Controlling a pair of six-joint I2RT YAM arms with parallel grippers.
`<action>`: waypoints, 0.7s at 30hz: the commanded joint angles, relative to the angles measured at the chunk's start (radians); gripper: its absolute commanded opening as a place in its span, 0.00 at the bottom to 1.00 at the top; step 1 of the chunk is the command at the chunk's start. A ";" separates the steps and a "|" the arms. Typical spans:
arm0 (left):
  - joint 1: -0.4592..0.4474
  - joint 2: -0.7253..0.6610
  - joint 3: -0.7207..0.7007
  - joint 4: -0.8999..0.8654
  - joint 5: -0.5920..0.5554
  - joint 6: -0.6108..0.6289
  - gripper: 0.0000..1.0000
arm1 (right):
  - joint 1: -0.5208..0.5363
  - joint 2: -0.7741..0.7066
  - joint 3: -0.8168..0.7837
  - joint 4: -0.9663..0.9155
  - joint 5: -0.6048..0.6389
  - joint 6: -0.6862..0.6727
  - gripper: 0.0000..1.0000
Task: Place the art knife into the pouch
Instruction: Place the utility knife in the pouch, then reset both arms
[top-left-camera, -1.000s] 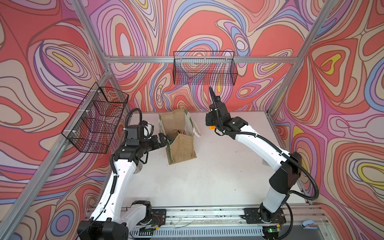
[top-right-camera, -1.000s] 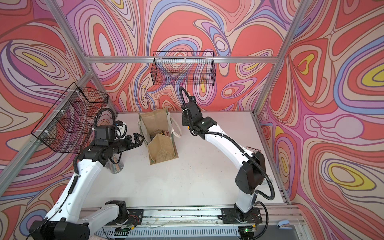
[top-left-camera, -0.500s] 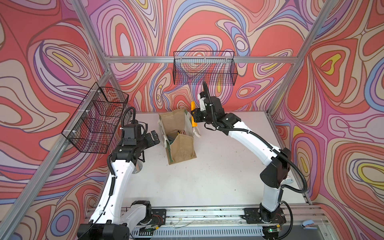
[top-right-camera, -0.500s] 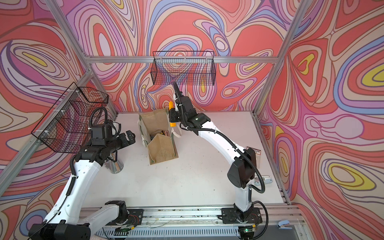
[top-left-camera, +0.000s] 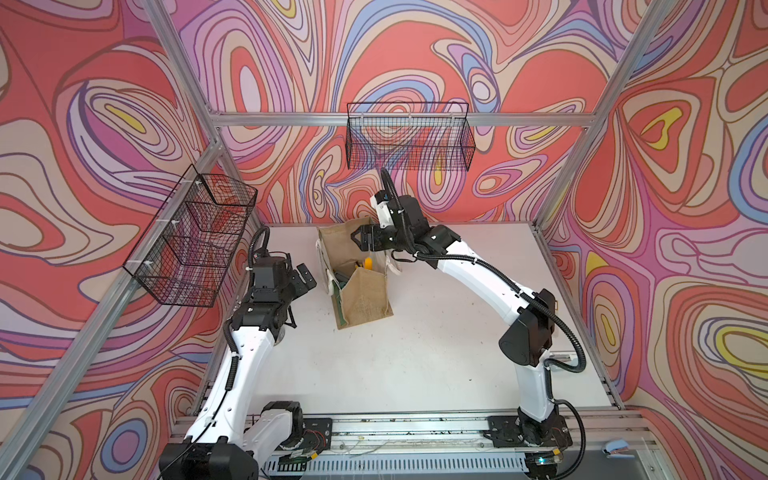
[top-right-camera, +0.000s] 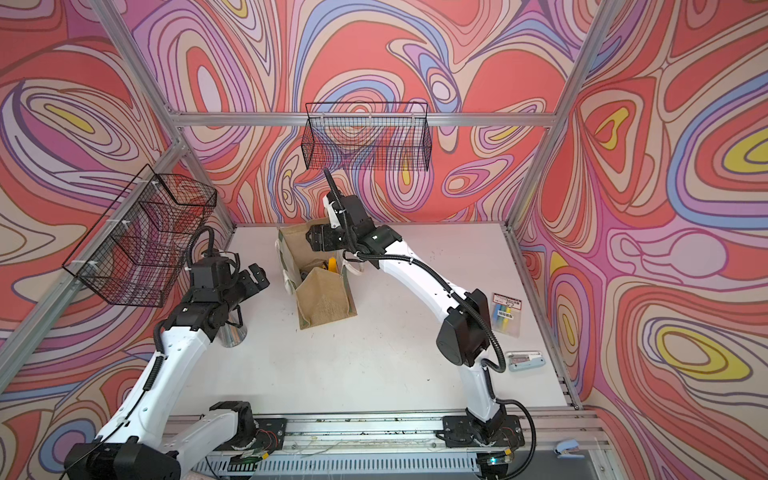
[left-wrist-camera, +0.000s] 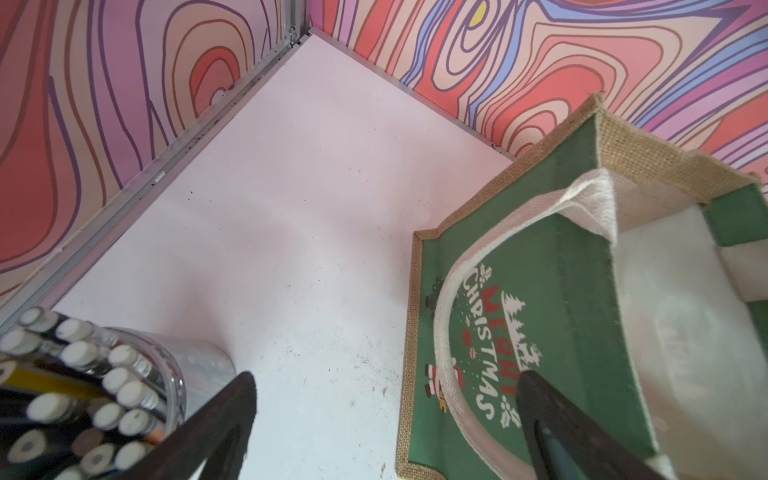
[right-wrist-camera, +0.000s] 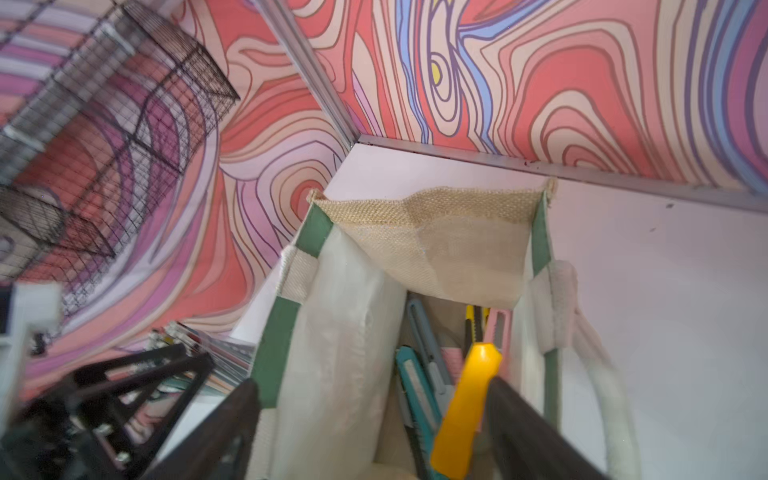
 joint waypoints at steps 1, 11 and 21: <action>0.006 0.010 -0.035 0.119 -0.064 0.024 1.00 | -0.002 -0.040 0.033 -0.037 0.081 -0.064 0.98; 0.007 0.175 -0.097 0.391 -0.051 0.159 1.00 | -0.085 -0.364 -0.372 0.177 0.419 -0.143 0.98; 0.006 0.334 -0.100 0.529 -0.029 0.253 1.00 | -0.192 -0.638 -0.955 0.598 0.660 -0.245 0.98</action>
